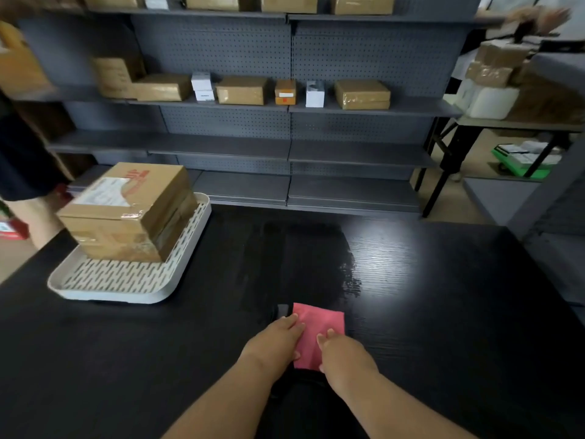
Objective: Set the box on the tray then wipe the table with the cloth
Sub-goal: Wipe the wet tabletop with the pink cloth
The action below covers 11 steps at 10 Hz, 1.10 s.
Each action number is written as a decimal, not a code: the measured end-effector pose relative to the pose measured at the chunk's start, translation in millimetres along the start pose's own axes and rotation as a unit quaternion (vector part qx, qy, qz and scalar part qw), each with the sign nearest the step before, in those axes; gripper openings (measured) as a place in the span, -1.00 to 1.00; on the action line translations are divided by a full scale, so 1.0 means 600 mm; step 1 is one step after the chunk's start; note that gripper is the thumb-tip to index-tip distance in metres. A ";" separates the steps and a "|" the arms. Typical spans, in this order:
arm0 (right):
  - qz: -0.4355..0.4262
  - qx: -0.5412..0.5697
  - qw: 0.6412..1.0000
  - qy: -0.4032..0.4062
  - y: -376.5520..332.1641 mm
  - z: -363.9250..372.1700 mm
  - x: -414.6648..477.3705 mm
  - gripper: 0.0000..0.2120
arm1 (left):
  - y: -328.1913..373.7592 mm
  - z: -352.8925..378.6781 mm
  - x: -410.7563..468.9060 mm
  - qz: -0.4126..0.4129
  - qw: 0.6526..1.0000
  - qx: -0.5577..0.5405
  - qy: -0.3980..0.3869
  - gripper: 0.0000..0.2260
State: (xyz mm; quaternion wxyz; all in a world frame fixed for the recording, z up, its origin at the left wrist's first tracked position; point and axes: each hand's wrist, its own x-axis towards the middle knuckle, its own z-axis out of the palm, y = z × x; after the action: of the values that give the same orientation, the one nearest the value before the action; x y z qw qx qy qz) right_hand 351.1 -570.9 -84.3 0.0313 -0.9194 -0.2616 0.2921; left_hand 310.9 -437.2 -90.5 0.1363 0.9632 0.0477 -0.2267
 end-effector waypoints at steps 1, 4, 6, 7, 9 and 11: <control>-0.034 -0.032 0.999 0.025 -0.018 0.001 0.008 -0.59 | -0.023 0.001 -0.004 -0.011 1.000 0.000 -0.001 -0.44; 0.030 -0.027 0.995 -0.091 -0.121 -0.043 0.093 -0.30 | -0.126 -0.035 0.032 -0.026 1.000 0.006 -0.008 -0.42; 0.037 -0.038 0.993 -0.106 -0.180 -0.091 0.183 -0.34 | -0.210 -0.087 0.100 -0.016 1.000 0.009 -0.008 -0.42; 0.041 -0.039 0.994 -0.093 -0.200 -0.113 0.236 -0.34 | -0.249 -0.118 0.144 -0.012 1.000 0.014 -0.006 -0.42; 0.044 -0.043 0.997 -0.048 -0.223 -0.149 0.350 -0.36 | -0.311 -0.181 0.236 -0.002 1.000 0.031 0.001 -0.42; 0.046 -0.039 0.997 -0.048 -0.225 -0.192 0.436 -0.33 | -0.350 -0.223 0.312 -0.006 0.999 0.036 0.005 -0.42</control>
State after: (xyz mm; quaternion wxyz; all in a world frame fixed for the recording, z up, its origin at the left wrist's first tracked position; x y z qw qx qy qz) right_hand 533.2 -312.9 -96.7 -0.0304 -0.9160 -0.2314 0.3262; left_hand 502.2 -192.3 -110.1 0.1000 0.9682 0.0462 -0.2245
